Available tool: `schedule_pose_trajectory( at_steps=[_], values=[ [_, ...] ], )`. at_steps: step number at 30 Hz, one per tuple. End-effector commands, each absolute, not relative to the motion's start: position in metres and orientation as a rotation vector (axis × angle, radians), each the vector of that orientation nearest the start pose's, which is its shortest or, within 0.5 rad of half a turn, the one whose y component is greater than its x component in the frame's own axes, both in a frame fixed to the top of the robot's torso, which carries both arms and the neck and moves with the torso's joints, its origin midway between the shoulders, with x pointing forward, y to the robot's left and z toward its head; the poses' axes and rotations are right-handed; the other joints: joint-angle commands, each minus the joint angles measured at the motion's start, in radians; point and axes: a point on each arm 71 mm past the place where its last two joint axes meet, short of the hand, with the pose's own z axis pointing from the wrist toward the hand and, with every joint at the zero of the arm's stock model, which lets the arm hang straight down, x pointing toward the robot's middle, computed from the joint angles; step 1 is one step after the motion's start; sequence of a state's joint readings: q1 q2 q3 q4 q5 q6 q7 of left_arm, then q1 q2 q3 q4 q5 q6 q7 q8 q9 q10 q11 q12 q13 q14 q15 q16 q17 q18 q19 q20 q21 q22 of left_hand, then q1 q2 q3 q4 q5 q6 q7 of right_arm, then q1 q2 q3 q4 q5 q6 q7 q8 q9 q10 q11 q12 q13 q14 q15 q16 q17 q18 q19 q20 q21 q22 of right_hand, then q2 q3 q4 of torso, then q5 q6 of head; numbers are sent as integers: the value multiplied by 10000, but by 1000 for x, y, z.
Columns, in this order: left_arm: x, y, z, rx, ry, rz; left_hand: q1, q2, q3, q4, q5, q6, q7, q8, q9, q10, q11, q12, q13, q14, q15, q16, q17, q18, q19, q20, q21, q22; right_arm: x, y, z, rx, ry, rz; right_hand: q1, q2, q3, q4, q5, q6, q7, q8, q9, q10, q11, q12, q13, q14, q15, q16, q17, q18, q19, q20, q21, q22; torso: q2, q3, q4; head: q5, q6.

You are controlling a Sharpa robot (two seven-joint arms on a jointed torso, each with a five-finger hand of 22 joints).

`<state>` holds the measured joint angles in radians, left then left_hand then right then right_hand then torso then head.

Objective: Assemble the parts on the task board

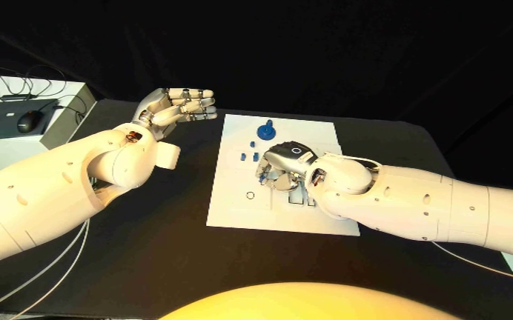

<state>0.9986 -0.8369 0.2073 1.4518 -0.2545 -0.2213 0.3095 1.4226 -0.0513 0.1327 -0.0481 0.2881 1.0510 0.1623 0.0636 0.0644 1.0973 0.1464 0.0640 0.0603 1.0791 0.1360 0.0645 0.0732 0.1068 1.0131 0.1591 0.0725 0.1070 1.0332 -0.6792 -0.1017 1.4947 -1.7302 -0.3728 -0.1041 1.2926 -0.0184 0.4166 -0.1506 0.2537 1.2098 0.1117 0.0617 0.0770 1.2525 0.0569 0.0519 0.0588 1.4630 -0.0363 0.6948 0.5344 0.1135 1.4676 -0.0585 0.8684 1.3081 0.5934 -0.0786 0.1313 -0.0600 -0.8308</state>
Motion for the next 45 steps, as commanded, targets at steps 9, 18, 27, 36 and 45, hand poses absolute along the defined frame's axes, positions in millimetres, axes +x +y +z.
schedule_pose_trajectory(
  at_steps=[9, 18, 27, 36, 45],
  values=[
    [495, 228, -194, -10116, 14429, -15310, 14, -35, 43, -18, 28, 43, 40, -2, -12, -4, -22, -16, -10, 9, -24, 53, -14, -185, 60, 0, 46, -10, 429, -116, -278, -5182, 16803, 6671, 27, 55, 59, -44, -10, 98, -24, 37, 54, 63, -20, 66, 8, 48, -74, 77, -37, -51, 622, -62, 65, 624, 2, -1, -2, 26, -88],
    [495, 229, -194, -10120, 14445, -15298, 19, -39, 21, -5, 25, 41, 43, -3, -12, -8, -20, -18, -11, 5, -23, 51, -15, -180, 71, 4, 52, -70, 429, -116, -280, -5347, 16776, 6471, 29, 44, 70, -56, -14, 110, -25, 39, 52, 77, -24, 69, 9, 46, -77, 114, -65, -57, 624, -63, 128, 657, 0, -8, 5, 8, -160],
    [494, 229, -194, -10126, 14539, -15323, 9, -39, 1, 10, 29, 32, 59, -2, -11, -7, -17, -16, -10, 6, -21, 52, -14, -179, 75, 7, 53, -87, 430, -115, -283, -5500, 16741, 6314, 37, 45, 76, -61, -34, 109, -25, 36, 51, 74, -24, 67, 9, 44, -76, 127, -70, -62, 623, -62, 141, 666, -2, -6, 6, 15, -189],
    [494, 230, -194, -10153, 14562, -15318, 12, -42, -22, 17, 26, 30, 56, -2, -11, -9, -17, -16, -10, 4, -20, 52, -15, -176, 79, 10, 54, -100, 431, -116, -286, -5705, 16742, 6105, 32, 39, 83, -57, -51, 119, -26, 40, 51, 78, -23, 68, 9, 39, -77, 155, -82, -66, 626, -64, 162, 684, 3, 0, -5, 37, -206],
    [494, 229, -194, -10166, 14588, -15340, 21, -33, -41, 26, 28, 25, 56, -3, -12, -12, -16, -16, -10, -1, -18, 51, -15, -172, 83, 11, 54, -116, 432, -114, -288, -5810, 16745, 5999, 28, 28, 84, -46, -51, 127, -31, 40, 51, 65, -21, 64, 7, 25, -75, 173, -98, -66, 623, -62, 136, 688, -3, 6, -1, 40, -201]
  ],
)
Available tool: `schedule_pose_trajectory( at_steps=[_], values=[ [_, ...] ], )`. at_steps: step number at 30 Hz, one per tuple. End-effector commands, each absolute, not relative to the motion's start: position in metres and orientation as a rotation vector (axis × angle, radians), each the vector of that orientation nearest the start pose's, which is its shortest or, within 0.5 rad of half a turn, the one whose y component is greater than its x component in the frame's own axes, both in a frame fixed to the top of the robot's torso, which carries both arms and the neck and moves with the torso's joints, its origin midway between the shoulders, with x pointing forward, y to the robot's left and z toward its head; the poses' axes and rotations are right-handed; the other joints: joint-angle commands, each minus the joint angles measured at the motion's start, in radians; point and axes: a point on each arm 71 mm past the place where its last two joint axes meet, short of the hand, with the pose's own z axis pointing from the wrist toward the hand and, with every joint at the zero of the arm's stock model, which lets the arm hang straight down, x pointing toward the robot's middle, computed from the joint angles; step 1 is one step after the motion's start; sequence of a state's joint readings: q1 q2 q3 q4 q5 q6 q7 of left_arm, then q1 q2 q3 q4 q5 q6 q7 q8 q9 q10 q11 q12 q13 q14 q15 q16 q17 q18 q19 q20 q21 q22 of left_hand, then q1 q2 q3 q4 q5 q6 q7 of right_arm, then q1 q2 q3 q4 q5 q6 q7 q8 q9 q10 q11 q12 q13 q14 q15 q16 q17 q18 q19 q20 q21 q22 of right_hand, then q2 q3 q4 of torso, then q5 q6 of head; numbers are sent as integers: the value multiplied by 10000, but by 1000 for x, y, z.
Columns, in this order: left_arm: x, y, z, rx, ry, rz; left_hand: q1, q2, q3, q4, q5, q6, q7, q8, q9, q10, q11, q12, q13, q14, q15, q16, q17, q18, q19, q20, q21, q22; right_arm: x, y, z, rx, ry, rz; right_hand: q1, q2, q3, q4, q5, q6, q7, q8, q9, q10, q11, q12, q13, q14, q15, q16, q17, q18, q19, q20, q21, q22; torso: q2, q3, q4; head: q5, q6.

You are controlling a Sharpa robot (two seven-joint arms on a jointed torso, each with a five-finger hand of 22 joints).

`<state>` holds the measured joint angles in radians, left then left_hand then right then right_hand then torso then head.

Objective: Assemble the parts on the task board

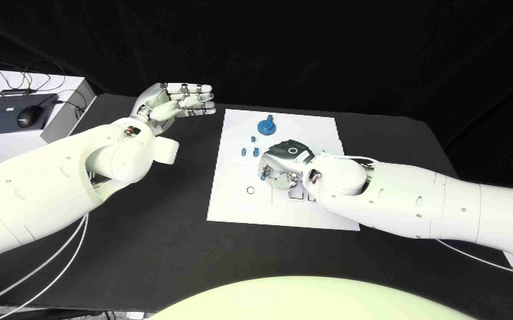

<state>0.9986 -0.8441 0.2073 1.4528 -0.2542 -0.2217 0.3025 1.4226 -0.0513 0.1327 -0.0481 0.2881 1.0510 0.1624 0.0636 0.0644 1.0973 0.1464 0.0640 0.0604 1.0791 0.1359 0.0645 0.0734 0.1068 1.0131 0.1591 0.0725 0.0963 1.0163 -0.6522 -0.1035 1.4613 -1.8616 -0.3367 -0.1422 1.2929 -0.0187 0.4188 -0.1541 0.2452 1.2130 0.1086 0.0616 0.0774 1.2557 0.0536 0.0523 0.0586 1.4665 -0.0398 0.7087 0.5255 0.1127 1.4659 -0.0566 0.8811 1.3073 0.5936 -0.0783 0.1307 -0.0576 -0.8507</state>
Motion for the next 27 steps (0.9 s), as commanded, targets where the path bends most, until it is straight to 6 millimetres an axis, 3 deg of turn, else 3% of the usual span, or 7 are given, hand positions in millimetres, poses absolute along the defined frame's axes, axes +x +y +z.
schedule_pose_trajectory(
  at_steps=[1, 5, 12, 21, 23, 25, 27],
  values=[
    [494, 229, -194, -10167, 14590, -15340, 21, -33, -41, 26, 28, 25, 56, -3, -12, -12, -16, -16, -10, -1, -18, 51, -16, -171, 83, 11, 55, -8, 431, -114, -288, -5820, 16748, 6004, 25, 31, 62, -11, 34, 95, -1, 41, 47, 33, 12, 60, 10, -10, -41, 34, -9, -57, 641, -80, 9, 696, -5, 4, 7, 21, -4],
    [494, 229, -194, -10179, 14602, -15350, 21, -33, -41, 26, 28, 25, 56, -3, -12, -12, -16, -16, -10, -1, -18, 51, -16, -171, 83, 11, 55, -8, 431, -112, -289, -5863, 16763, 6123, 4, -63, 2, -17, 4, -11, 59, 22, 16, -116, 63, 68, 12, -40, -9, 12, -39, -46, 627, -59, -151, 650, 0, -5, 4, 15, -5],
    [494, 229, -195, -10201, 14639, -15357, 31, -29, -59, 28, 25, 23, 59, -3, -12, -14, -16, -15, -10, 2, -20, 54, -15, -165, 91, 11, 57, -23, 430, -110, -288, -5684, 16586, 6455, -337, -739, -799, 419, -334, -728, 5, 9, -103, -796, 218, 78, 19, -63, 100, -57, -115, 106, 586, 43, -914, 381, -7, -4, -2, 11, -1],
    [494, 229, -195, -10216, 14683, -15358, 34, -33, -87, 30, 20, 1, 70, -7, -14, -35, -5, -19, -11, -20, -10, 45, -19, -161, 96, 15, 57, -37, 430, -114, -283, -5180, 16079, 6670, 106, -1087, -1790, 815, -333, -1438, -41, 8, -114, -1752, 440, 99, 21, -237, 244, -310, -298, 385, 515, 197, -2338, -200, -11, 4, -8, -25, 31],
    [494, 229, -195, -10217, 14695, -15364, 34, -33, -87, 30, 20, 1, 70, -7, -14, -35, -5, -19, -11, -20, -10, 45, -19, -161, 96, 15, 57, -37, 429, -116, -281, -5046, 15934, 6707, 248, -1172, -2030, 975, -324, -1894, -274, 29, -104, -2086, 510, 148, 17, -198, 280, -162, -238, 458, 525, 233, -2632, -344, -12, 6, -5, -37, 46],
    [495, 229, -195, -10221, 14704, -15361, 34, -33, -87, 30, 20, 1, 70, -7, -14, -35, -5, -19, -11, -20, -10, 45, -19, -161, 96, 15, 57, -37, 428, -119, -279, -4880, 15778, 6758, 441, -1283, -2195, 1190, -299, -1995, -201, 15, -107, -2270, 553, 158, 16, -253, 308, -91, -221, 502, 537, 268, -2729, -430, -11, 9, -6, -50, 52],
    [495, 229, -195, -10224, 14707, -15356, 34, -33, -87, 30, 20, 1, 70, -7, -14, -35, -5, -19, -11, -20, -10, 45, -19, -161, 96, 15, 57, -37, 427, -122, -277, -4709, 15650, 6808, 598, -1375, -2256, 1432, -287, -2031, -252, 6, -105, -2342, 571, 171, 14, -270, 321, -53, -231, 535, 538, 288, -2758, -485, -8, 9, -11, -65, 65]
  ],
)
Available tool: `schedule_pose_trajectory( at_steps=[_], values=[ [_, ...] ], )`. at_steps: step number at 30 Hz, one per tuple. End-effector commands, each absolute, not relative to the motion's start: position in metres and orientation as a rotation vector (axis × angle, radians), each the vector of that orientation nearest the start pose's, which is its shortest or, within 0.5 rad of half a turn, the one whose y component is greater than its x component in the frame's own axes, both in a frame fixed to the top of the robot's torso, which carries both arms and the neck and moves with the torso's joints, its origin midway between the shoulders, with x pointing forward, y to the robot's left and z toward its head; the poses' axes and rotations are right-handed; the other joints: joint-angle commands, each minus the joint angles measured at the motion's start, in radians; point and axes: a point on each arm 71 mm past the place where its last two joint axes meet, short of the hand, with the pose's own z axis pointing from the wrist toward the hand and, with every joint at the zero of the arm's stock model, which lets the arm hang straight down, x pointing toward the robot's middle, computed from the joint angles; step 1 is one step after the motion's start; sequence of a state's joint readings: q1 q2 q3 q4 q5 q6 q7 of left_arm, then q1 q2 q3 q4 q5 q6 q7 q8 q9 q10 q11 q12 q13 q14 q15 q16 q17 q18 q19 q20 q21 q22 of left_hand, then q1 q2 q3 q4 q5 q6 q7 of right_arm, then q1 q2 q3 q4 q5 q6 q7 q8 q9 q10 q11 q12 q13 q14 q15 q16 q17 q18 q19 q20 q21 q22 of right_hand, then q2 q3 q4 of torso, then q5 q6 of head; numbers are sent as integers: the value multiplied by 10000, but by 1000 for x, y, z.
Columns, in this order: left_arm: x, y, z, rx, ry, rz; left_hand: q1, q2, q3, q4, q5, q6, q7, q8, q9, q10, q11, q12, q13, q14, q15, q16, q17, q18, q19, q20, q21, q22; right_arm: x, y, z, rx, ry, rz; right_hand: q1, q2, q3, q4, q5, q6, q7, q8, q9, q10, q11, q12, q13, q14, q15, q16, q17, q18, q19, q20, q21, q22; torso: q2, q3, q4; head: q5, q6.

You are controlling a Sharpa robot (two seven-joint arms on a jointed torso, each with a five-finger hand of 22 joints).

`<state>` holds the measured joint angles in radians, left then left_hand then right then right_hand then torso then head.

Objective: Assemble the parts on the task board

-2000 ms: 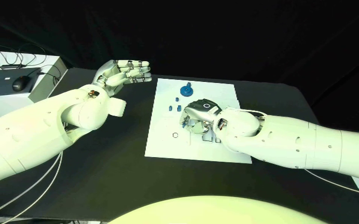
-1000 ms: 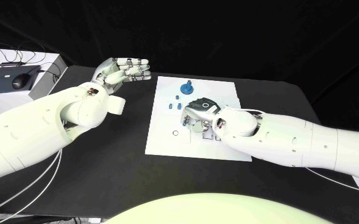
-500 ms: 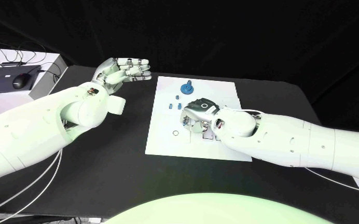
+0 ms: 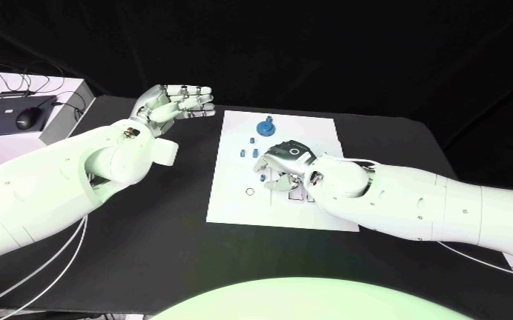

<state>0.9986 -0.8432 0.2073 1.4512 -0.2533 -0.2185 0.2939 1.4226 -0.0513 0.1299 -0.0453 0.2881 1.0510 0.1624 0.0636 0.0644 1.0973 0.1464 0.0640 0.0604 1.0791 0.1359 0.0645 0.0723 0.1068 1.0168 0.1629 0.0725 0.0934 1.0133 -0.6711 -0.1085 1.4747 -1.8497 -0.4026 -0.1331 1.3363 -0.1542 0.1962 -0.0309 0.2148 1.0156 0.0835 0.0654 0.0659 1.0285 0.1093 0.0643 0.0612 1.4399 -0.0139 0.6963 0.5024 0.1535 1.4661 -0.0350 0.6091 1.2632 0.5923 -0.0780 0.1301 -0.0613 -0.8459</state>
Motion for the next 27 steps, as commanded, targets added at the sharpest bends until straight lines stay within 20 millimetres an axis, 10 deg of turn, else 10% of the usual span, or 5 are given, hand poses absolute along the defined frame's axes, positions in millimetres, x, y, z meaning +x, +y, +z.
schedule_pose_trajectory(
  at_steps=[1, 12, 27],
  values=[
    [495, 229, -195, -10225, 14709, -15355, 34, -33, -59, 2, 20, 2, 70, -7, -14, -35, -5, -19, -11, -20, -10, 45, -9, -161, 59, -22, 58, -8, 426, -124, -276, -4617, 15602, 6835, 219, -82, -47, 291, 41, -66, 28, -36, 7, -134, 29, 51, -15, -24, 71, 67, -15, 142, 530, 81, -86, -77, 4, 7, -7, -39, 26],
    [495, 230, -196, -10223, 14713, -15367, 51, -15, -98, -2, 16, -5, 71, -3, -12, -35, -7, -13, -9, -22, -10, 55, -6, -149, 68, -17, 58, -30, 439, -171, -250, -2347, 15968, 6848, 208, 133, 171, 129, 191, 351, 534, -32, 3, 819, -155, -6, -24, 205, -52, 342, 34, -128, 578, -70, 1066, 171, -2, -1, -20, -178, 137],
    [495, 230, -198, -10233, 14723, -15388, 58, -6, -117, -4, 14, 11, 55, 0, -11, -24, -12, -14, -9, -14, -13, 57, -5, -145, 75, -16, 61, -43, 471, -229, -236, -2404, 16799, 5099, 172, 98, -605, 9, 296, 206, 364, -32, 10, 636, -154, 34, -13, 193, -54, 325, 30, -113, 567, -55, 1035, -6, 20, 3, 15, -283, 213]
  ],
)
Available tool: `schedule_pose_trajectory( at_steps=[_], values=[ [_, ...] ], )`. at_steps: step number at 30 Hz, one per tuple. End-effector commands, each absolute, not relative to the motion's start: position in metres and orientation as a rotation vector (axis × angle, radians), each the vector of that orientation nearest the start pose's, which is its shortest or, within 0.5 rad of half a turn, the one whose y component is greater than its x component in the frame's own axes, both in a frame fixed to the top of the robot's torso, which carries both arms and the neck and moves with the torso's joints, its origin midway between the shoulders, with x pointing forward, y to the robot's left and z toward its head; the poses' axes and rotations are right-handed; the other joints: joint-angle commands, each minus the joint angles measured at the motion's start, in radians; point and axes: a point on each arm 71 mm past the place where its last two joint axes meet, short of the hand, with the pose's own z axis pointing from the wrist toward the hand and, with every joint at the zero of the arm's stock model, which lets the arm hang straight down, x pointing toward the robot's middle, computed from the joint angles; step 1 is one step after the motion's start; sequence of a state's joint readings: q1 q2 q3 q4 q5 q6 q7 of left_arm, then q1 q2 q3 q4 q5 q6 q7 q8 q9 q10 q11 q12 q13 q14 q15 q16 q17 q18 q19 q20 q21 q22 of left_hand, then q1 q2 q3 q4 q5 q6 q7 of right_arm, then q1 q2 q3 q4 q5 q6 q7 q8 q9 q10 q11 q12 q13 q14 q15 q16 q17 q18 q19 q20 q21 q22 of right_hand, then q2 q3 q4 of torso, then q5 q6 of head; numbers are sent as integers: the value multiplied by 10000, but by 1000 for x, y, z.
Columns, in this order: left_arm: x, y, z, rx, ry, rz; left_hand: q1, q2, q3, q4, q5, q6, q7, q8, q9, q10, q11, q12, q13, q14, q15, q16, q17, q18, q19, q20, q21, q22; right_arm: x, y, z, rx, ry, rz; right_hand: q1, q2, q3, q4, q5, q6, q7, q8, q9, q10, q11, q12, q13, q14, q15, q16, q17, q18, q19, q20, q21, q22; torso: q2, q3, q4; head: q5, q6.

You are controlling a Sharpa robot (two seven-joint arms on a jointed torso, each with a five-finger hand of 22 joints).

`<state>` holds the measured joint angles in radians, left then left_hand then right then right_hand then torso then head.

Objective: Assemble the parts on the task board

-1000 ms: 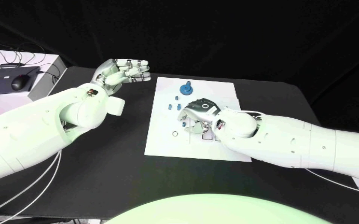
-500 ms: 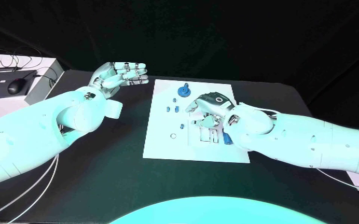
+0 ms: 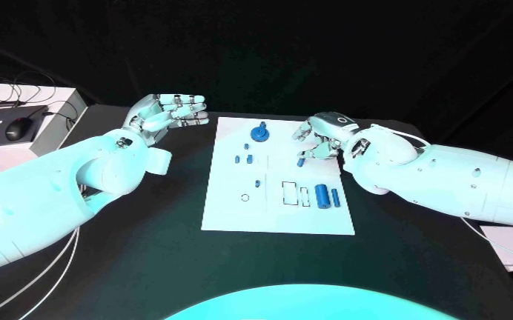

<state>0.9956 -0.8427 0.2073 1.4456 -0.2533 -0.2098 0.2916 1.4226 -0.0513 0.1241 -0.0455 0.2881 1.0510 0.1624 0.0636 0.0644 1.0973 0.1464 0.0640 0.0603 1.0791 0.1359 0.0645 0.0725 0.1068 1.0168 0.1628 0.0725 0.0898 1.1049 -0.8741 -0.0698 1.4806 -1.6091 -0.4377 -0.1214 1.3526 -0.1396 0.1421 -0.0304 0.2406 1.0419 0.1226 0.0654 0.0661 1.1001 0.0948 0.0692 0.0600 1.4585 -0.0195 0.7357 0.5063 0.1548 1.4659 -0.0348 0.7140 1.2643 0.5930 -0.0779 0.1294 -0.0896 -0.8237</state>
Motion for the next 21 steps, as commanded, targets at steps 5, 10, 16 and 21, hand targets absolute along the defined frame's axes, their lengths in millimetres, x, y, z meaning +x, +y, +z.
schedule_pose_trajectory(
  at_steps=[5, 10, 16, 21],
  values=[
    [494, 230, -198, -10236, 14726, -15394, 58, -6, -60, -2, 14, 11, 55, 0, -11, -24, -13, -14, -9, -14, -13, 57, -7, -145, 76, -16, 61, -8, 475, -229, -240, -2782, 17037, 4781, 29, -68, -91, 60, 38, -32, -94, -31, 10, -170, 5, -24, 0, 0, 12, -82, -10, -126, 562, -52, -72, -60, 5, -10, 24, 13, -35],
    [494, 230, -198, -10234, 14719, -15392, 58, -6, -60, -2, 14, 11, 55, 0, -11, -24, -13, -14, -9, -14, -13, 57, -7, -145, 76, -16, 61, -8, 478, -229, -246, -2971, 17294, 4578, 59, -67, -79, 84, 36, 2, -87, -27, 12, -206, 14, -16, -1, -7, 17, -88, -12, -121, 560, -47, -104, -82, 8, -14, 37, 14, -69],
    [494, 231, -198, -10239, 14705, -15366, 58, -6, -60, -2, 14, 11, 55, 0, -11, -24, -13, -14, -9, -14, -13, 57, -7, -145, 76, -16, 61, -8, 479, -229, -254, -3179, 17600, 4352, 106, 20, 36, 20, 44, 106, -89, -35, 6, -41, -24, -10, -1, 10, 20, -87, -14, -123, 566, -43, -108, -106, 1, -14, 20, 29, -83],
    [494, 231, -198, -10237, 14702, -15367, 58, -6, -60, -2, 14, 11, 55, 0, -11, -24, -13, -14, -9, -14, -13, 57, -7, -145, 76, -16, 61, -8, 481, -230, -259, -3315, 17763, 4148, 16, 84, 250, -140, 42, 242, -47, -34, 6, 96, -39, -30, -4, 21, -3, -88, -8, -140, 569, -62, -20, -112, 3, -10, 15, 26, -92]
  ],
)
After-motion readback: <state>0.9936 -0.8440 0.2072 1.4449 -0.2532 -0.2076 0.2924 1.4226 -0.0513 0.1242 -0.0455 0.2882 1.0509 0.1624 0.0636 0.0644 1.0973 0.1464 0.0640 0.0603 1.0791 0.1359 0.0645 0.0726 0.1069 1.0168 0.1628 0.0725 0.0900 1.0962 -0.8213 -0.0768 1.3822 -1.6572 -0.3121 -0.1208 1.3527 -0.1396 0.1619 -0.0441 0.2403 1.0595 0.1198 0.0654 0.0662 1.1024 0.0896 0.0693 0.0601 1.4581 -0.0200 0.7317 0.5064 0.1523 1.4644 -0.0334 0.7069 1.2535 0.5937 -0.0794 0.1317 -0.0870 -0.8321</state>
